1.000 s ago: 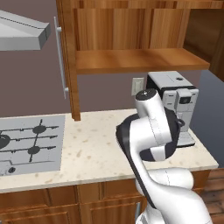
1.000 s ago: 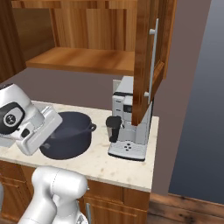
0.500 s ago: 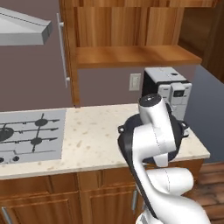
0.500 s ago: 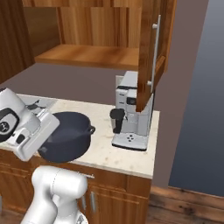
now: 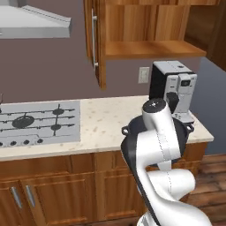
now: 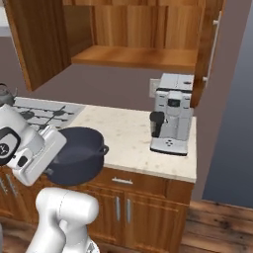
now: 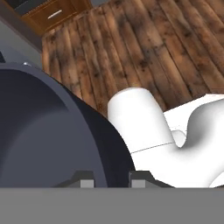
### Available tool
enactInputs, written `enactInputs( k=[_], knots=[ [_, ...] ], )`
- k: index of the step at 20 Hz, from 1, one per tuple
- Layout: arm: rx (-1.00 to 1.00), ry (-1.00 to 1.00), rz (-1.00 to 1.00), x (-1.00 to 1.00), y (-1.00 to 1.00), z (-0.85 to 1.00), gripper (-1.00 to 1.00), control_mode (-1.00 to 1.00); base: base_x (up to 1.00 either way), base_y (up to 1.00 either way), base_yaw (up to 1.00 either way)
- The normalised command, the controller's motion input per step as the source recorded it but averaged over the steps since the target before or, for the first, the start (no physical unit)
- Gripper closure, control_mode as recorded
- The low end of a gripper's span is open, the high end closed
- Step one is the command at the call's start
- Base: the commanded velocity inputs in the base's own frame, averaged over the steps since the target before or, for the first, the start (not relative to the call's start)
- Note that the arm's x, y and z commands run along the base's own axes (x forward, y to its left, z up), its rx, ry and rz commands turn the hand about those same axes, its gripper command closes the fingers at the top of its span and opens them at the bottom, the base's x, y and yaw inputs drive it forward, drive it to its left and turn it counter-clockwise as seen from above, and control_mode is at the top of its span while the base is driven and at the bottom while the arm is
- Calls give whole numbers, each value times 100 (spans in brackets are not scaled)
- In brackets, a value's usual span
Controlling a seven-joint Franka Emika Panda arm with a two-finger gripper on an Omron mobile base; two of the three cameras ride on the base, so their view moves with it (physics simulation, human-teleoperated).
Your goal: Pick the kettle from the cabinet and place it on a stove burner. Then pick the pot from the counter and place it on another stove burner. Finally, turn both burners on.
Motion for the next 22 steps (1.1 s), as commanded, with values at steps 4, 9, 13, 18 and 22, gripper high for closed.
enactInputs(
  k=[4, 9, 13, 18, 22],
  knots=[
    [0, 0, 0, 0, 0, 0, 100, 100, -28, 83, 0],
    [0, 0, 0, 0, 0, 0, 100, 100, -17, 92, -1],
    [0, 0, 0, 0, 0, 0, 100, 100, -8, 92, -2],
    [0, 0, 0, 0, 0, 0, 100, 100, 0, 87, -2],
    [0, 0, 0, 0, 0, 0, 100, 100, 13, 60, -6]
  ],
)
